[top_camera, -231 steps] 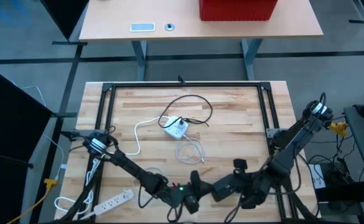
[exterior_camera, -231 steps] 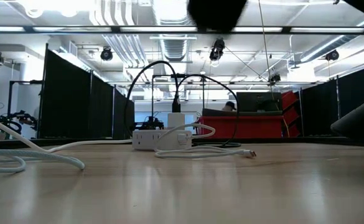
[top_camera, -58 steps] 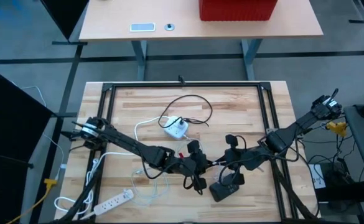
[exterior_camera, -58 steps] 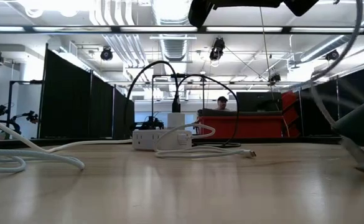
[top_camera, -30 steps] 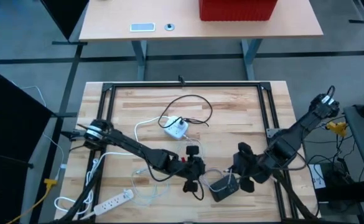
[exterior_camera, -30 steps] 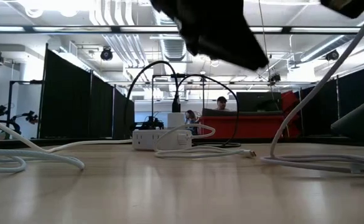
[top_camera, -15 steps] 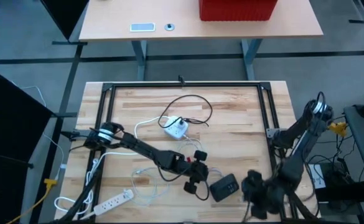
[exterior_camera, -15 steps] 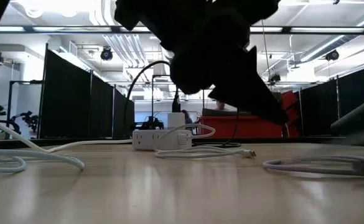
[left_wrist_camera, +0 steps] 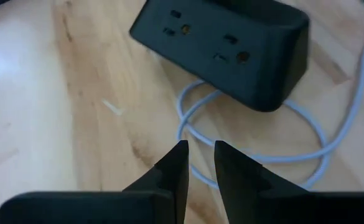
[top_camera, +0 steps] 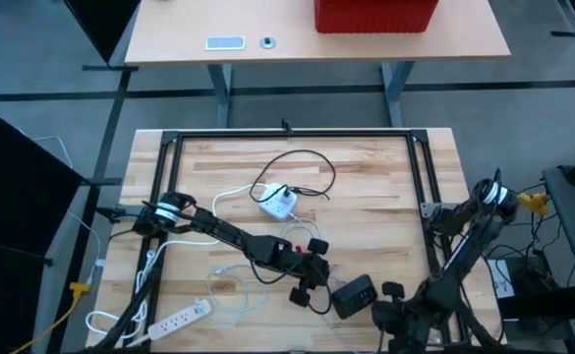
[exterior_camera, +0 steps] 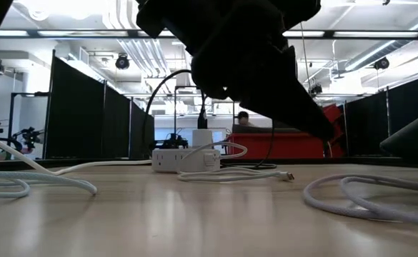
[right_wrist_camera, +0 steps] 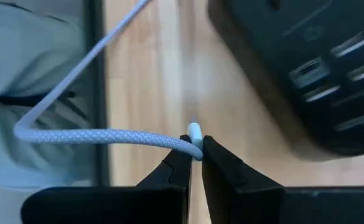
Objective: Insert USB
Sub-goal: Insert the purple USB cable into the black outlet extension
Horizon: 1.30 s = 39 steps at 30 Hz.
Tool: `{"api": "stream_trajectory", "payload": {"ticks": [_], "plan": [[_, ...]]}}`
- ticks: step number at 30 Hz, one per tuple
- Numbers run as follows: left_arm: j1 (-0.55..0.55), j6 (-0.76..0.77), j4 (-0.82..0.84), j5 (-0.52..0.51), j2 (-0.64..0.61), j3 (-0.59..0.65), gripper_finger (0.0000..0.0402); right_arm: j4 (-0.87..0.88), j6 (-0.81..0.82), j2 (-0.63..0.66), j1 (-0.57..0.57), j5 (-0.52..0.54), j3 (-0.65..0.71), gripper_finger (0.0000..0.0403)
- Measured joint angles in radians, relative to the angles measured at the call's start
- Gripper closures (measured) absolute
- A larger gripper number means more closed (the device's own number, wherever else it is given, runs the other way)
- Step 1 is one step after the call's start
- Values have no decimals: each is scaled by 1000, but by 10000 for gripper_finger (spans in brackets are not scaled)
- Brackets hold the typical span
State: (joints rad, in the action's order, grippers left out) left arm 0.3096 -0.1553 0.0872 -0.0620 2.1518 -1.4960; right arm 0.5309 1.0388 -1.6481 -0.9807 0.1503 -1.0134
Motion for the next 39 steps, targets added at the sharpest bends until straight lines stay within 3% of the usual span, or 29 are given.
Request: {"api": "stream_trajectory", "payload": {"ticks": [9,15,25,39], "plan": [[2,76,2,42,0,0,336,221,-157,76,116,23,0,394],[3,90,6,42,0,0,336,234,-189,148,123,52,0,394],[3,105,22,36,41,1,335,278,-2,248,96,122,-2,394],[0,29,-221,35,120,2,335,279,125,174,123,146,-14,394]]}}
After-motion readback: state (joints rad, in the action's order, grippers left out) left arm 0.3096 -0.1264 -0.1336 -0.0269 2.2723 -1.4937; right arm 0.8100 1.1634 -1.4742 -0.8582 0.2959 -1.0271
